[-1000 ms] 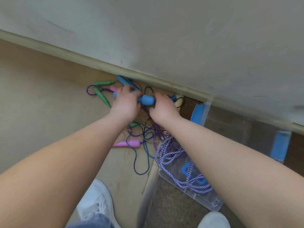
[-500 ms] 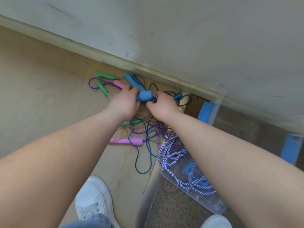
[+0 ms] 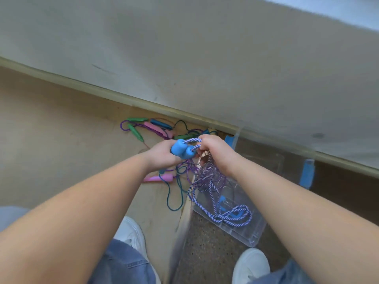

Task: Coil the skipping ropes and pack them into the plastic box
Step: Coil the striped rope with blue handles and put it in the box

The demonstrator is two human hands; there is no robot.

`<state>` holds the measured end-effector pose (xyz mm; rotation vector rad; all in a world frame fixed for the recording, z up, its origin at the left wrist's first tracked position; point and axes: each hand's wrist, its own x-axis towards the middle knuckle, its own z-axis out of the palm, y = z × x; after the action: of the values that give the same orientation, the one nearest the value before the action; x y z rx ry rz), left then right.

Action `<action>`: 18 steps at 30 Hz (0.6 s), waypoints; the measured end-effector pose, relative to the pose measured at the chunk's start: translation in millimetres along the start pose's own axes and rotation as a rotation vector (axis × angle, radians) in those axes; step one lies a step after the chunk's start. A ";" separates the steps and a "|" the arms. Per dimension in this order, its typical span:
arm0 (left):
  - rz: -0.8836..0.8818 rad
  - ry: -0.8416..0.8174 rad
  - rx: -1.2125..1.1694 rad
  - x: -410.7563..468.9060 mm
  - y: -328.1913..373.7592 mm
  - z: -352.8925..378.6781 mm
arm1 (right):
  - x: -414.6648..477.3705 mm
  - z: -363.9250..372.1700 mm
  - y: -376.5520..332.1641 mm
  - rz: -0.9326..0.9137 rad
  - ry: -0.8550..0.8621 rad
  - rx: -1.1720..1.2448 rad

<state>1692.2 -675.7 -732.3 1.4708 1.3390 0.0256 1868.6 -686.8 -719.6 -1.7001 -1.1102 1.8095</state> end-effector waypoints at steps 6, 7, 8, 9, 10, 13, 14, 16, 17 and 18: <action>-0.036 0.023 -0.037 -39.0 41.5 21.5 | -65.5 -17.6 -2.3 -0.005 -0.001 0.389; -0.016 0.012 -0.035 -45.0 45.0 25.0 | -75.0 -20.4 -2.5 -0.012 0.017 0.417; 0.004 -0.004 -0.022 -50.9 46.2 29.1 | -84.6 -23.9 -2.4 -0.016 0.047 0.399; 0.011 -0.013 0.007 -57.9 47.9 34.0 | -93.6 -27.6 -1.9 -0.030 0.083 0.348; 0.021 0.001 0.052 -65.8 49.7 38.7 | -102.2 -30.9 -2.2 -0.060 0.120 0.256; 0.045 0.149 0.209 -91.9 60.1 47.1 | -126.2 -39.0 -4.6 -0.172 0.213 -0.211; 0.059 0.188 0.257 -99.4 63.5 48.4 | -133.6 -40.7 -6.5 -0.196 0.242 -0.366; 0.068 0.191 0.303 -112.9 71.3 48.4 | -146.9 -43.2 -10.2 -0.260 0.292 -0.545; 0.067 0.167 0.319 -120.6 76.8 47.4 | -153.5 -45.2 -12.2 -0.303 0.320 -0.571; 0.060 0.134 0.344 -128.2 82.4 46.1 | -160.2 -48.2 -14.2 -0.355 0.351 -0.579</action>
<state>1731.4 -778.4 -617.2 1.8251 1.4580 -0.0718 1938.4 -787.5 -604.7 -1.8662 -1.7418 0.9770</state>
